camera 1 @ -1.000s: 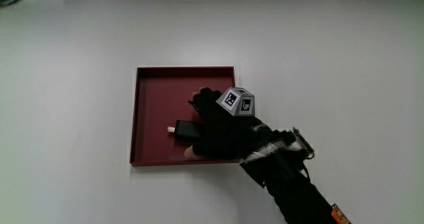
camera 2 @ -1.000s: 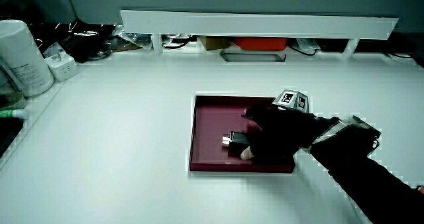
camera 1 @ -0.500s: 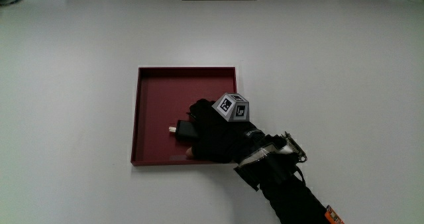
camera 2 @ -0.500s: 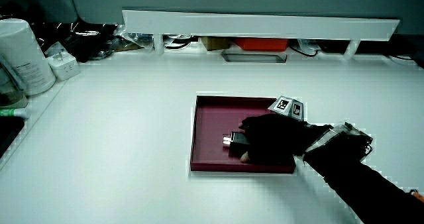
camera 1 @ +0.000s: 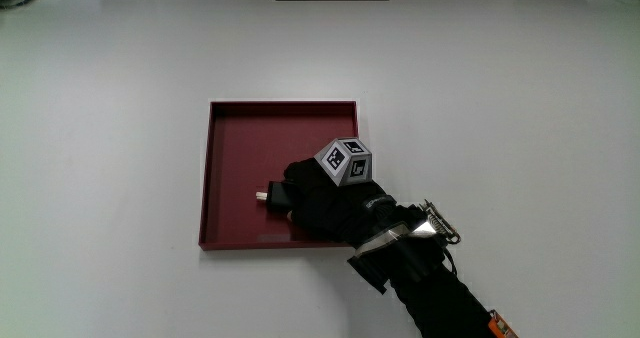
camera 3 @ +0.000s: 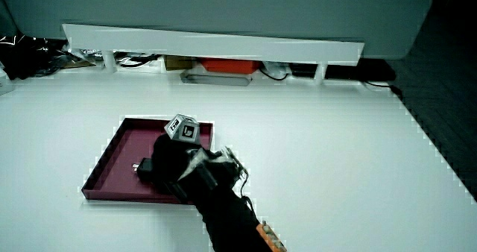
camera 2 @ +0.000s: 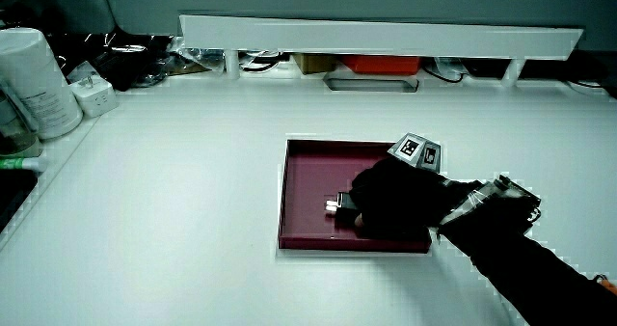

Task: Pick charger from plate

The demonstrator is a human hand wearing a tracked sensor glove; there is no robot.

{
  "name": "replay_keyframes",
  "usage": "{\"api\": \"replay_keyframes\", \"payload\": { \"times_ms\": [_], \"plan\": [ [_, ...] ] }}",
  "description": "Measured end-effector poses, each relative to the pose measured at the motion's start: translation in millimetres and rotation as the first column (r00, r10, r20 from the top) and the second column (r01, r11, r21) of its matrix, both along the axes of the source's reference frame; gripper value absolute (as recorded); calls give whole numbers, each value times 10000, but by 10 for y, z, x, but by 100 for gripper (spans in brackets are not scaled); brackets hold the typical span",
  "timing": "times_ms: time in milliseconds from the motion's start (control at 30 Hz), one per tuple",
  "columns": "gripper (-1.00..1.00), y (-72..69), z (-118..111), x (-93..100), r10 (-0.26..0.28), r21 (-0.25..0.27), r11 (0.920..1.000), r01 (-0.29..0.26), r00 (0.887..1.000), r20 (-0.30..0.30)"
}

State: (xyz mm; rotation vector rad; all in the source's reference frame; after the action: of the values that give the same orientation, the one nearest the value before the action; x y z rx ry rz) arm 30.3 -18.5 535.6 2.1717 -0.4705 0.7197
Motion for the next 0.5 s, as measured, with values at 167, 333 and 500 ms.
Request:
{"api": "replay_keyframes", "payload": {
  "times_ms": [167,333,500],
  "plan": [
    [88,7,-4,-13,-71,228,9997,71,10000,3],
    [100,12,-36,-17,-260,401,9989,258,9996,65],
    [100,-2,-56,15,-216,325,9993,207,9994,288]
  ]
}}
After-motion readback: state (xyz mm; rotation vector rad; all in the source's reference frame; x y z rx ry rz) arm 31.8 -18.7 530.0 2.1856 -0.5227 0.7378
